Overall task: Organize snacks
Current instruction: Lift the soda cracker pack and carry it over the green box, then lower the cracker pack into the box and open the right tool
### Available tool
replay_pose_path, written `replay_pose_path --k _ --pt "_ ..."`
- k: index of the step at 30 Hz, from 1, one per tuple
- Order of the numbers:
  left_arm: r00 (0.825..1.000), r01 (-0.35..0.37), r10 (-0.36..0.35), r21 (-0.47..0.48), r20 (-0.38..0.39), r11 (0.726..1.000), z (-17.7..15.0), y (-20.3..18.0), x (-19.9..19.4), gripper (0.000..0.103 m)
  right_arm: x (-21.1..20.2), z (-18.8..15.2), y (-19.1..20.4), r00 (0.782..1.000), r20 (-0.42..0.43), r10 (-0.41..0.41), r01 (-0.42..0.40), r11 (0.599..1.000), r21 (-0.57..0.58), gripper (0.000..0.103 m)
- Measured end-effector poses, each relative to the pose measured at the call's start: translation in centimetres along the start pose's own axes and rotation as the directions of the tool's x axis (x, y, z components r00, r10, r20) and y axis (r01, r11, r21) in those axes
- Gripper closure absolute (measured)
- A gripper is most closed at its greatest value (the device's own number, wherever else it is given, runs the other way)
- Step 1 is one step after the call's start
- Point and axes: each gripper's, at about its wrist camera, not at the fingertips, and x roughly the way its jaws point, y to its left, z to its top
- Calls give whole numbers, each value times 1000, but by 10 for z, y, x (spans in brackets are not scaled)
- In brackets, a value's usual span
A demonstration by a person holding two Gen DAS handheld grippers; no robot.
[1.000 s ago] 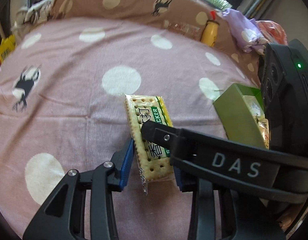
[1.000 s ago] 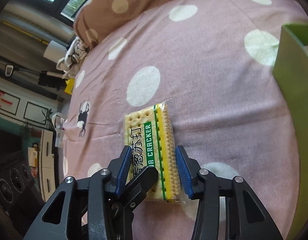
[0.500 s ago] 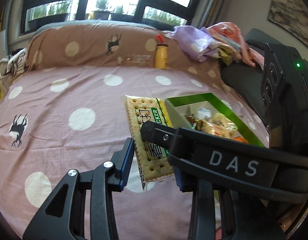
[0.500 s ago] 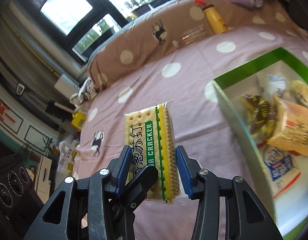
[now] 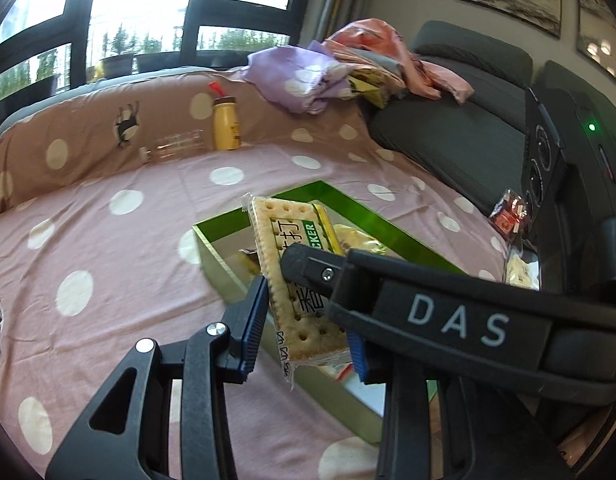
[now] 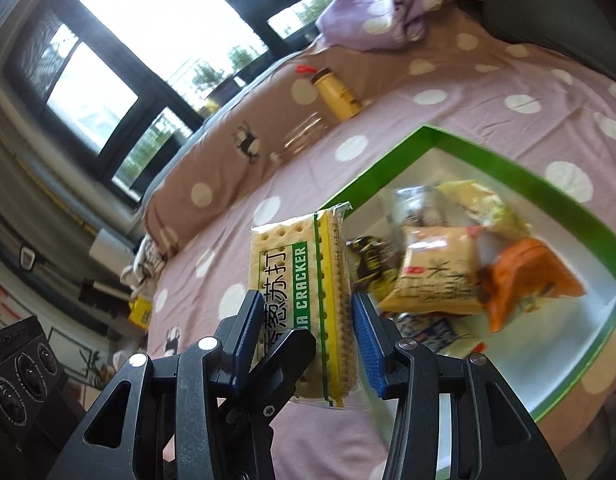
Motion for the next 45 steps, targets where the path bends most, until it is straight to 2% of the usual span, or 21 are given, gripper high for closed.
replay_pose_path --k 7,21,40,42,45 --pt "996 66 -64 22 -63 998 2 -17 31 68 -4 7 -35 998 8 -68 67 994 92 54" --pt "976 111 -112 -15 -184 994 -3 -23 66 68 12 9 -67 985 -73 -155 165 971 171 54" --pt "959 114 -129 -72 -253 991 -8 -15 80 65 24 9 -69 968 -118 -221 238 958 160 54" --pt "963 104 -116 -60 -243 993 -8 -16 77 64 24 8 -68 965 -124 -230 247 957 150 54" --pt "971 71 -80 -49 -225 996 -6 -14 71 55 21 8 -64 966 -112 -231 246 959 143 52"
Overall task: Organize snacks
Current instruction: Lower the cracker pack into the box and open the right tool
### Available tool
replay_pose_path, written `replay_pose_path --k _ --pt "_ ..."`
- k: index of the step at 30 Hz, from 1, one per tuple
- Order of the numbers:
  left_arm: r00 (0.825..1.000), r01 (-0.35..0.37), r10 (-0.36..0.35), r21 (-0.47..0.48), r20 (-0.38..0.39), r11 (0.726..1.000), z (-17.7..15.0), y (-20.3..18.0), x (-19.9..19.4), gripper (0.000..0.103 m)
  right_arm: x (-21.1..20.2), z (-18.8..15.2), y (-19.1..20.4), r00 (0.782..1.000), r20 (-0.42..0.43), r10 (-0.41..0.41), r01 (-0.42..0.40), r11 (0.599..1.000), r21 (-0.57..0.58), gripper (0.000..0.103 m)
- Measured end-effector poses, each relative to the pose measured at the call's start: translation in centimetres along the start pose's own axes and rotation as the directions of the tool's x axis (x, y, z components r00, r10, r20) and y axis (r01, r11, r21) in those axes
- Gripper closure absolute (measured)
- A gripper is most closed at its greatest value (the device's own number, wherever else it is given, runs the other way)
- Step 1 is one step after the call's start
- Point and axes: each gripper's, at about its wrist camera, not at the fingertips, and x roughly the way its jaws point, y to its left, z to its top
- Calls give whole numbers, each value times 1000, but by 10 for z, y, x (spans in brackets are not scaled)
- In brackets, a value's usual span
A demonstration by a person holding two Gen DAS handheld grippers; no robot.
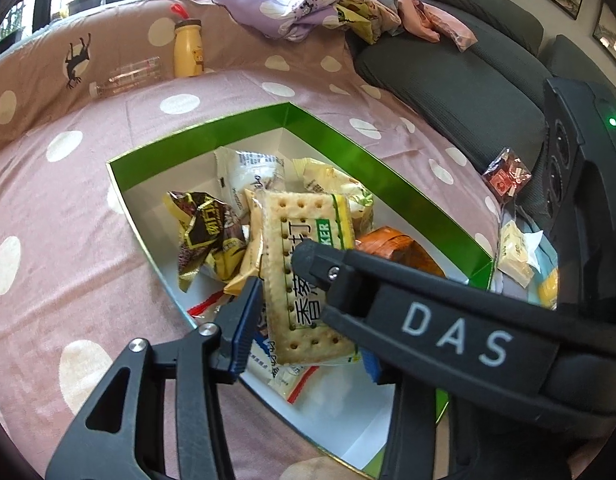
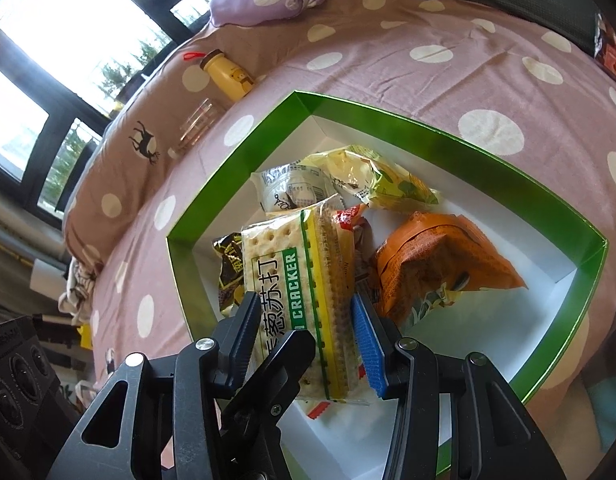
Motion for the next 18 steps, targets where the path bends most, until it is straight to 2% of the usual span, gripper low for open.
replay_pose_path --k 5,13,18 --pt "999 -37 37 4 36 999 0 5 -12 28 -11 0 2 999 52 -12 13 1000 -7 38" --pt "984 -148 146 13 105 989 0 8 -37 13 -29 -3 16 992 123 -4 11 998 -54 27" --pt "978 -175 173 5 117 985 0 11 -47 4 -37 -5 24 985 168 -30 43 996 -75 24"
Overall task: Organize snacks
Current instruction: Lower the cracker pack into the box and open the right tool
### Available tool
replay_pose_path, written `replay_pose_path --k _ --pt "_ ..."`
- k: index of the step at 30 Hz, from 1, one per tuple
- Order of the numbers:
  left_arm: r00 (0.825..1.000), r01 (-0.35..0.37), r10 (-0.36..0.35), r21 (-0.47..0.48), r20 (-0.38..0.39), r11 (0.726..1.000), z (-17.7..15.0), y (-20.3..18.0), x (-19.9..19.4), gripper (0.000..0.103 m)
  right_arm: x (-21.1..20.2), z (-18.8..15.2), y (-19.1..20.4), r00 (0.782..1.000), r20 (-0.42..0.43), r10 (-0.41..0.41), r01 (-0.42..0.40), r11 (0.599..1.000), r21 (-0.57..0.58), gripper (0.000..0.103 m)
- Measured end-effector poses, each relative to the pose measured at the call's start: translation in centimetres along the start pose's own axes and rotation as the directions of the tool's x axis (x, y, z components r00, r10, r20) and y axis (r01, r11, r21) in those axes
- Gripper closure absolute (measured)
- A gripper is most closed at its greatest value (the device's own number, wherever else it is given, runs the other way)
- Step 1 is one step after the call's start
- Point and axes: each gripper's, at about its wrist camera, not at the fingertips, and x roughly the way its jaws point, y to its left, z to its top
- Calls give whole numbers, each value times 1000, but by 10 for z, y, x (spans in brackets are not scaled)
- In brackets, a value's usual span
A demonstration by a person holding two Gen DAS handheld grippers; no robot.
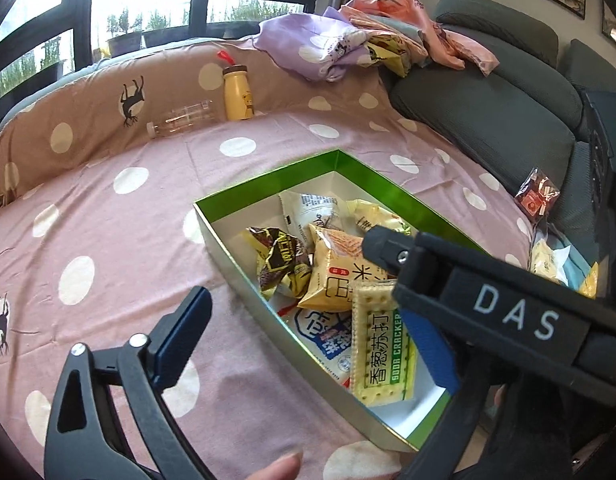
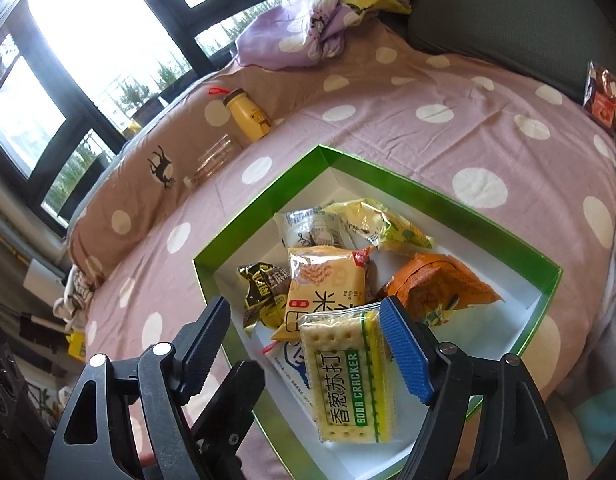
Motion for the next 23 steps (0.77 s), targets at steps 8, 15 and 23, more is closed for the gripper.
replay_pose_path --k 8,15,23 --pt "1000 -10 10 0 8 1000 0 0 -5 3 -4 -1 6 999 19 -30 30 999 -19 22" --pt "1000 3 -3 -7 13 1000 0 2 -7 3 -4 -2 6 997 25 -73 74 997 -19 22" --pt "1000 14 -14 -8 16 1000 -2 2 -8 3 -4 -2 3 995 23 -94 94 995 -21 22"
